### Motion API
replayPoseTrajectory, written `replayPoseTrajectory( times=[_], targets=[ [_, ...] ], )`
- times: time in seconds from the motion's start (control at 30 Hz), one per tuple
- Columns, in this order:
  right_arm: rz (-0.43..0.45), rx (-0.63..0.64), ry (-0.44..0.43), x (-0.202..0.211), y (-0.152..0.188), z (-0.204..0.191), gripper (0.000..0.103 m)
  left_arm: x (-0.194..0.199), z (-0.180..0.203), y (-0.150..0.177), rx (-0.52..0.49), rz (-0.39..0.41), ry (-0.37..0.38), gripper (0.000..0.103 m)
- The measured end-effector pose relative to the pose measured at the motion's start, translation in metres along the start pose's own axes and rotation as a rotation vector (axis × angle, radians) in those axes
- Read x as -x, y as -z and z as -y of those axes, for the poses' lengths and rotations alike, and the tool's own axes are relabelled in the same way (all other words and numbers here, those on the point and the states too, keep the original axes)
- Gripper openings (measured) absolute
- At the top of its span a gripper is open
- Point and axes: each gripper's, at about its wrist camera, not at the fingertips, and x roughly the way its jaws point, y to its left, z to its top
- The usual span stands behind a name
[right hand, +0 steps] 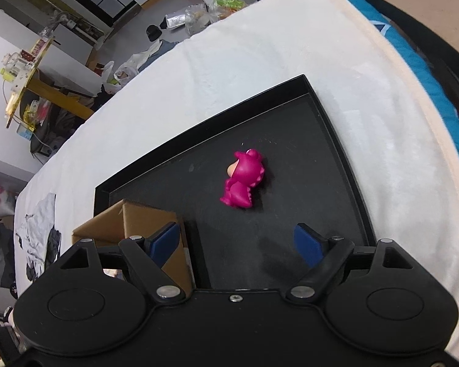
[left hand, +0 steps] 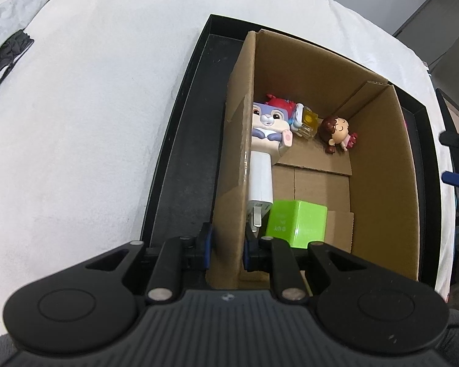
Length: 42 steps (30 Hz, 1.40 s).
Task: Organize rigid objects
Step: 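Move the right gripper back toward the pink figure, then close the right gripper on the pink dinosaur figure and lift it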
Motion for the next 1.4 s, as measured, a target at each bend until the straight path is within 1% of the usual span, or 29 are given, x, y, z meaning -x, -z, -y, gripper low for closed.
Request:
replayPoseTrajectory(
  times=[0.17, 0.4, 0.67, 0.8, 0.9, 0.97, 1.0, 1.03, 1.1, 1.17, 1.4],
  targets=[
    [-0.006, -0.02, 0.001, -0.021, -0.011, -0.001, 0.081, -0.002, 0.002, -0.002, -0.008, -0.012, -0.012, 0.018],
    [-0.019, -0.04, 0.009, -0.048, -0.025, -0.003, 0.081, -0.007, -0.002, -0.007, 0.022, -0.025, 0.001, 0.018],
    [-0.035, -0.039, 0.042, -0.074, -0.031, -0.003, 0.081, -0.008, -0.004, -0.01, 0.035, -0.031, 0.007, 0.018],
    [-0.039, -0.025, 0.062, -0.084, -0.032, -0.005, 0.08, -0.008, -0.004, -0.009, 0.025, -0.026, 0.008, 0.018],
    [-0.049, -0.012, 0.078, -0.092, -0.032, -0.008, 0.075, -0.009, -0.005, -0.009, 0.025, -0.023, 0.008, 0.018],
    [-0.044, 0.019, 0.101, -0.095, -0.031, -0.012, 0.064, -0.008, -0.006, -0.009, 0.029, -0.024, 0.008, 0.018],
    [-0.04, 0.042, 0.115, -0.095, -0.03, -0.014, 0.046, -0.008, -0.006, -0.009, 0.031, -0.025, 0.008, 0.018],
    [-0.043, 0.055, 0.125, -0.094, -0.03, -0.015, 0.033, -0.009, -0.005, -0.009, 0.031, -0.025, 0.007, 0.018],
    [-0.068, 0.043, 0.1, -0.093, -0.03, -0.013, 0.031, -0.009, -0.005, -0.008, 0.028, -0.022, 0.005, 0.018],
    [-0.06, 0.065, 0.116, -0.088, -0.027, -0.014, 0.031, -0.008, -0.004, -0.007, 0.025, -0.019, 0.003, 0.018],
    [-0.048, 0.06, 0.094, -0.065, -0.021, -0.011, 0.031, -0.008, -0.002, -0.007, 0.015, -0.009, 0.0, 0.018]
  ],
)
